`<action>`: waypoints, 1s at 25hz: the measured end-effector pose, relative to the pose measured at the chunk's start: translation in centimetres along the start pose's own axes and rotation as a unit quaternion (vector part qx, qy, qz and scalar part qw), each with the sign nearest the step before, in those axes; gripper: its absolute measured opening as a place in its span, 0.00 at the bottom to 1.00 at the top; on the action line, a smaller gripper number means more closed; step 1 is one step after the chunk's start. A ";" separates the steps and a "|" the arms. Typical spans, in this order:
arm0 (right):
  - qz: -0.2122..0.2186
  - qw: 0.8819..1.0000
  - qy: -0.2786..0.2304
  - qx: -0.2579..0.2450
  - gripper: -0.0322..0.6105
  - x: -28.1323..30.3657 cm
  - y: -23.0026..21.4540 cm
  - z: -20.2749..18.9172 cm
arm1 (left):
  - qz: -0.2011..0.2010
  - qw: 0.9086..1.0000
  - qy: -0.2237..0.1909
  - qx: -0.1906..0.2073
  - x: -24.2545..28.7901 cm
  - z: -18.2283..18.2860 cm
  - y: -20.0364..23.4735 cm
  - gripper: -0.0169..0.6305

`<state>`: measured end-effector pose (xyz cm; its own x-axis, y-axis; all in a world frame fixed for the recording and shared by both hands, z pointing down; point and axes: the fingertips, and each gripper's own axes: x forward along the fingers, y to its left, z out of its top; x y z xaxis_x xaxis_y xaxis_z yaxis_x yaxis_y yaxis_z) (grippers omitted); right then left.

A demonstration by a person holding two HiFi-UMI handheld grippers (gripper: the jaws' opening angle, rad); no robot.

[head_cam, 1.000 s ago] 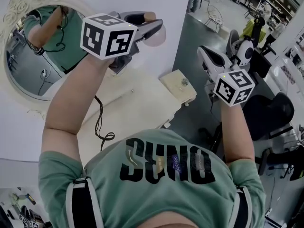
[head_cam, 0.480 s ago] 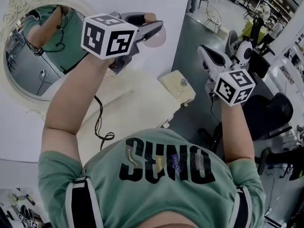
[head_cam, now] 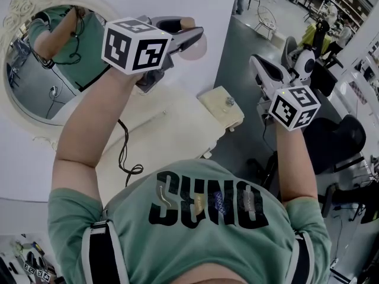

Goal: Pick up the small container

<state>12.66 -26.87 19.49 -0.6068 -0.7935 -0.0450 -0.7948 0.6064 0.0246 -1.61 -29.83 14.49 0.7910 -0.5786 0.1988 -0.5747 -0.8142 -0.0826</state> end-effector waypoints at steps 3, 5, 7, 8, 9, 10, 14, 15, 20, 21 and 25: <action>0.002 1.000 0.002 -0.006 0.06 0.1 0.2 0.0 | -0.002 1.000 0.000 0.000 0.0 -0.1 0.0 0.24; 0.003 1.000 0.002 -0.007 0.06 0.1 0.3 0.0 | -0.002 1.000 0.000 -0.001 0.0 -0.1 0.0 0.24; 0.004 1.000 0.002 -0.007 0.06 0.1 0.4 0.1 | -0.002 1.000 0.001 0.000 0.0 -0.2 0.0 0.24; 0.004 1.000 0.002 -0.007 0.06 0.1 0.4 0.1 | -0.002 1.000 0.002 0.000 0.0 -0.2 0.0 0.24; 0.004 1.000 0.001 -0.008 0.06 0.1 0.4 0.1 | -0.002 1.000 0.002 0.001 0.0 -0.2 0.0 0.24; 0.004 1.000 0.001 -0.009 0.06 0.1 0.4 0.1 | -0.002 1.000 0.001 0.001 0.0 -0.1 0.0 0.24; 0.004 1.000 0.001 -0.011 0.06 0.1 0.4 0.2 | -0.003 1.000 0.002 0.001 -0.1 0.0 -0.1 0.24; 0.005 1.000 0.001 -0.012 0.06 0.1 0.4 0.2 | -0.003 1.000 0.002 0.001 -0.1 0.0 -0.2 0.24; 0.007 1.000 0.003 -0.016 0.06 0.2 0.6 0.1 | -0.002 1.000 0.001 0.000 -0.1 0.0 -0.2 0.24; 0.007 1.000 0.003 -0.016 0.06 0.2 0.6 0.1 | -0.002 1.000 0.001 0.001 -0.1 0.0 -0.2 0.24; 0.007 1.000 0.002 -0.019 0.06 0.0 0.5 0.2 | 0.000 1.000 0.002 0.003 -0.1 0.0 -0.2 0.24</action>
